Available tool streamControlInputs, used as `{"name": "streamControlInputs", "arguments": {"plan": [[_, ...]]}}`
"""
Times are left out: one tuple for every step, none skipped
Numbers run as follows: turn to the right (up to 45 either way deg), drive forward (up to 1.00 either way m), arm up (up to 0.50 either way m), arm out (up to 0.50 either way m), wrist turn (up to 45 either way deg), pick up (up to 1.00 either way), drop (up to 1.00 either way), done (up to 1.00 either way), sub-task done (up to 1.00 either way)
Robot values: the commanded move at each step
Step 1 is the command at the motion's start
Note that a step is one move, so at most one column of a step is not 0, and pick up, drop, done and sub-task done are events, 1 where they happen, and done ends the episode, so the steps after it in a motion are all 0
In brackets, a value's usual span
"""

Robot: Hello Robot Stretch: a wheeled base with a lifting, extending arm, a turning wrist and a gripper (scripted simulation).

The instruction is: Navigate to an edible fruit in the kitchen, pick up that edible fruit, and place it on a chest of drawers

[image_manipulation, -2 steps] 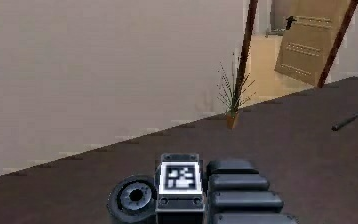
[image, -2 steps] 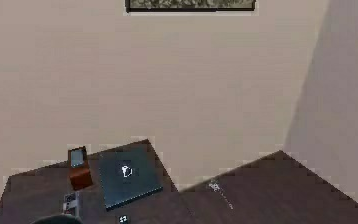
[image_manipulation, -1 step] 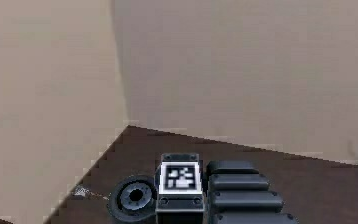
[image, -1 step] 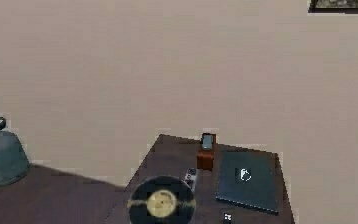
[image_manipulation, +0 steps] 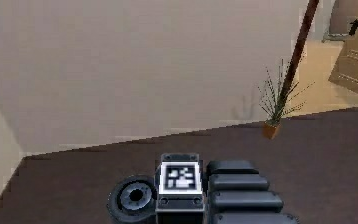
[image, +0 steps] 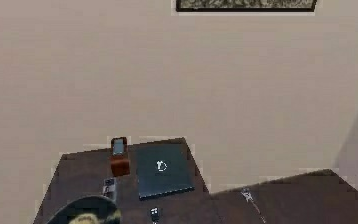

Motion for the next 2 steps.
{"name": "streamControlInputs", "arguments": {"plan": [[-15.0,0.00,0.00,0.00,0.0,0.00,0.00,0.00,0.00],[9.0,0.00,0.00,0.00,0.0,0.00,0.00,0.00,0.00]]}}
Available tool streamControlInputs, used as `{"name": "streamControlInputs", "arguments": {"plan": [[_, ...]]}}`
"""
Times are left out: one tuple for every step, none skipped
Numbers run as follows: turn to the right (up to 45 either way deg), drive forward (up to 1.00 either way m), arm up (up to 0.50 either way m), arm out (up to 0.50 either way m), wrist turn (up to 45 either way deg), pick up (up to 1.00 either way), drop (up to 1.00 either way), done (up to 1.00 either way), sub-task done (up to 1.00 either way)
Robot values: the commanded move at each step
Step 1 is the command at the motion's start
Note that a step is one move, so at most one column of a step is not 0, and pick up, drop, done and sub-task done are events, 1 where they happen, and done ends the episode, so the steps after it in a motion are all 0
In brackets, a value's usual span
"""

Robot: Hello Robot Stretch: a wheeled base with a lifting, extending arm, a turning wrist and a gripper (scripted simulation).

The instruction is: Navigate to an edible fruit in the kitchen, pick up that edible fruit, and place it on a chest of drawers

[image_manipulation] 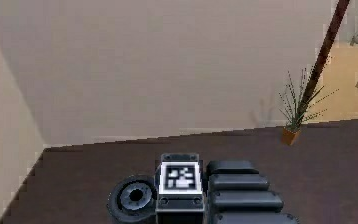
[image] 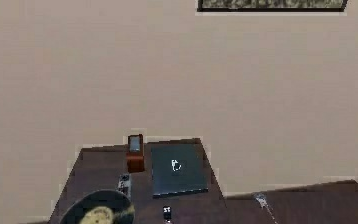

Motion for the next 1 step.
{"name": "streamControlInputs", "arguments": {"plan": [[-15.0,0.00,0.00,0.00,0.0,0.00,0.00,0.00,0.00]]}}
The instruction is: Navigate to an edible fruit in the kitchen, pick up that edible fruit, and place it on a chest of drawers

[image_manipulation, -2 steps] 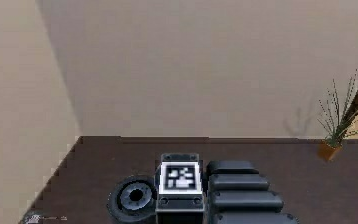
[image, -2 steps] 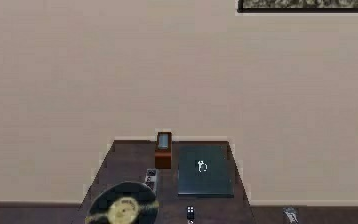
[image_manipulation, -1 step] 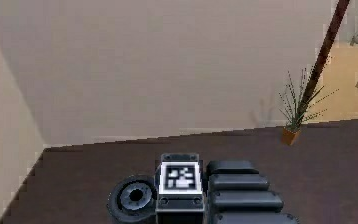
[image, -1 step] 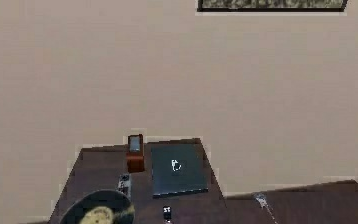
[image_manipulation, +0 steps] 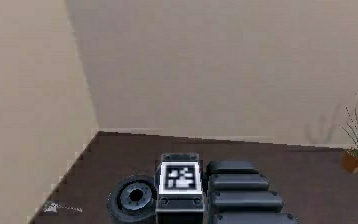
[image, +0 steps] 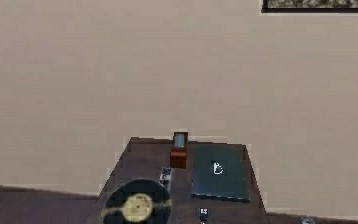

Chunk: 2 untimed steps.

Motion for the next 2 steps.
{"name": "streamControlInputs", "arguments": {"plan": [[42.0,0.00,0.00,0.00,0.0,0.00,0.00,0.00,0.00],[0.0,0.25,0.00,0.00,0.0,0.00,0.00,0.00,0.00]]}}
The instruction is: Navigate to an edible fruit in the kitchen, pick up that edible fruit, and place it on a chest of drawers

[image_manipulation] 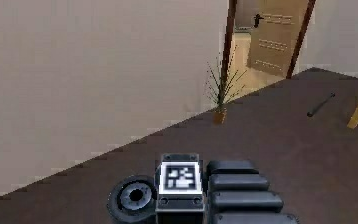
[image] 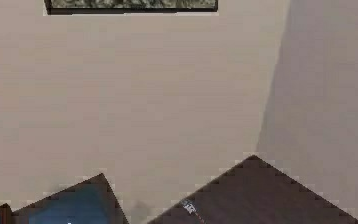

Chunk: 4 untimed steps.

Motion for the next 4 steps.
{"name": "streamControlInputs", "arguments": {"plan": [[-45.0,0.00,0.00,0.00,0.0,0.00,0.00,0.00,0.00],[-27.0,0.00,0.00,0.00,0.0,0.00,0.00,0.00,0.00],[45.0,0.00,0.00,0.00,0.0,0.00,0.00,0.00,0.00],[12.0,0.00,0.00,0.00,0.0,0.00,0.00,0.00,0.00]]}}
